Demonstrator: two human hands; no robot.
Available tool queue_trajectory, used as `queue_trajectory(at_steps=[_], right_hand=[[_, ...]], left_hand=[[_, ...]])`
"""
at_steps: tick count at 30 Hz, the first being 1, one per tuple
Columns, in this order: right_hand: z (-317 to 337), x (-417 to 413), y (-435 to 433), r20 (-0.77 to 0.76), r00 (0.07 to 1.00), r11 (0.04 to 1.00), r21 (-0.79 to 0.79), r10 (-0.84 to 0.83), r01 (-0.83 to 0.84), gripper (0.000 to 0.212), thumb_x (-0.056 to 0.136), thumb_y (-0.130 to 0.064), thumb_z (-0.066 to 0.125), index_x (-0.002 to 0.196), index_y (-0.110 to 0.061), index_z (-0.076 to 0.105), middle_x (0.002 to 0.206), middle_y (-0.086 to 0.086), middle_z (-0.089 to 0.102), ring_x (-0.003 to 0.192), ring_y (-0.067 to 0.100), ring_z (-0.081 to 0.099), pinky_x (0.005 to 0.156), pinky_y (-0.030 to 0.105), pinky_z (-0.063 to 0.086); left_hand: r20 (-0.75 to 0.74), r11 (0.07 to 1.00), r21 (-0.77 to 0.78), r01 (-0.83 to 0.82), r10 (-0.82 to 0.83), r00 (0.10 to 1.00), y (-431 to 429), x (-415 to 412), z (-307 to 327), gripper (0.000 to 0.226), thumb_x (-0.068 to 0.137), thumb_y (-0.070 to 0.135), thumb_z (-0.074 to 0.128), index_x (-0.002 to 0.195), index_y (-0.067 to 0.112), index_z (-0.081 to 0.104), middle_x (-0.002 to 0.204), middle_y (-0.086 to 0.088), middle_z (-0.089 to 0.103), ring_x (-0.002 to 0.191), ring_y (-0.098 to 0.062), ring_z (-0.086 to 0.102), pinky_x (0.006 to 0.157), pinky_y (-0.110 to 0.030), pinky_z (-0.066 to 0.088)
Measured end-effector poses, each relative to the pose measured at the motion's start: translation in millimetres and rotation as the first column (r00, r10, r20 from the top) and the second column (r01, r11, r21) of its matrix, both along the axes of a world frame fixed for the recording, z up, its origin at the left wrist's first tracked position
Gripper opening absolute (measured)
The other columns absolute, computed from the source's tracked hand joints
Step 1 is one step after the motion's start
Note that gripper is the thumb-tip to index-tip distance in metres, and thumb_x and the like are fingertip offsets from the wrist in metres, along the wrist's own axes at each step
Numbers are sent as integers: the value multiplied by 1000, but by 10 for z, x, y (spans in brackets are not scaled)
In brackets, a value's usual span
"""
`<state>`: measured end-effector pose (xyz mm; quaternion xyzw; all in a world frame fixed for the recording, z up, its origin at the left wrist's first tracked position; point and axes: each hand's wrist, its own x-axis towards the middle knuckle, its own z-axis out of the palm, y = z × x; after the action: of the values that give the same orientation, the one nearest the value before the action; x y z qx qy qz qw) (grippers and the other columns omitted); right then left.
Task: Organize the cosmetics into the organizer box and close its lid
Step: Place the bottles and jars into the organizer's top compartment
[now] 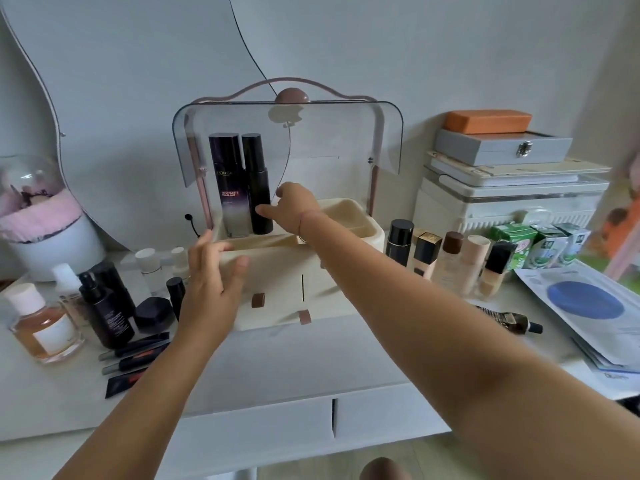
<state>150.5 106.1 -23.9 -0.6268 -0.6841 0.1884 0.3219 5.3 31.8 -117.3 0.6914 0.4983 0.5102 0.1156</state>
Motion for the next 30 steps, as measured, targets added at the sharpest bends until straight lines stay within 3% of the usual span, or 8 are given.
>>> queue_trajectory(at_steps=[3, 7, 11, 14, 17, 20, 25, 30], right_hand=[[-123, 202, -539, -200, 978, 953, 302, 56, 7, 43, 87, -29, 64, 125, -10, 55, 117, 5, 64, 107, 18, 60, 93, 30, 49], [-506, 866, -1126, -355, 931, 777, 562, -82, 283, 18, 85, -20, 67, 103, -18, 64, 94, -4, 68, 88, 7, 64, 82, 23, 53], [-600, 1632, -1008, -203, 901, 765, 478, -383, 433, 33, 81, -32, 70, 110, -19, 62, 98, -4, 66, 97, 16, 58, 90, 39, 48], [-592, 1889, -771, 12, 926, 874, 333, -378, 353, 50, 78, -44, 69, 121, -21, 58, 111, -4, 64, 113, 20, 53, 102, 47, 38], [-606, 1921, -629, 90, 948, 934, 219, -306, 281, 46, 78, -47, 68, 117, -22, 62, 108, -5, 68, 103, 19, 60, 97, 48, 44], [-611, 1898, -600, 78, 963, 951, 193, -259, 240, 37, 80, -40, 70, 109, -18, 67, 98, 1, 71, 88, 18, 64, 83, 41, 54], [-550, 1900, -626, -42, 960, 931, 235, -277, 279, 39, 78, -39, 72, 109, -17, 67, 97, 1, 71, 86, 16, 65, 80, 36, 56], [-197, 1905, -849, -216, 943, 877, 361, -252, 317, 36, 80, -31, 71, 112, -15, 65, 96, -4, 70, 89, 10, 66, 85, 33, 56]], left_hand=[[-13, 1000, 17, -10, 10, 1000, 3, 13, 8, 44, 90, 45, 38, 124, 17, 42, 152, 5, 20, 122, -1, 25, 86, -29, 33], [-26, 997, 78, -11, 13, 1000, 20, 25, -19, 40, 91, 39, 41, 121, 12, 43, 150, -1, 23, 128, -5, 30, 87, -23, 33], [-19, 995, 95, -30, 32, 999, 77, 34, -73, 42, 92, 45, 45, 117, 12, 43, 147, -6, 26, 133, -21, 33, 91, -30, 33], [9, 993, 111, -28, 27, 1000, 92, 33, -94, 38, 92, 43, 46, 116, 13, 43, 146, -7, 27, 133, -18, 32, 92, -29, 32], [18, 992, 121, -21, 19, 1000, 95, 24, -108, 45, 90, 49, 45, 117, 13, 44, 146, -5, 28, 128, 3, 27, 91, -22, 30], [10, 991, 134, -20, 19, 1000, 103, 20, -103, 50, 87, 53, 42, 116, 12, 45, 145, -7, 29, 124, 8, 25, 90, -4, 25], [7, 991, 123, -48, 47, 999, 113, 32, -120, 32, 93, 31, 48, 117, 10, 44, 147, -7, 28, 130, -4, 28, 92, -16, 27], [12, 990, 137, -28, 27, 1000, 121, 26, -117, 51, 85, 55, 39, 116, 16, 42, 147, -4, 27, 123, 7, 24, 90, -21, 30]])
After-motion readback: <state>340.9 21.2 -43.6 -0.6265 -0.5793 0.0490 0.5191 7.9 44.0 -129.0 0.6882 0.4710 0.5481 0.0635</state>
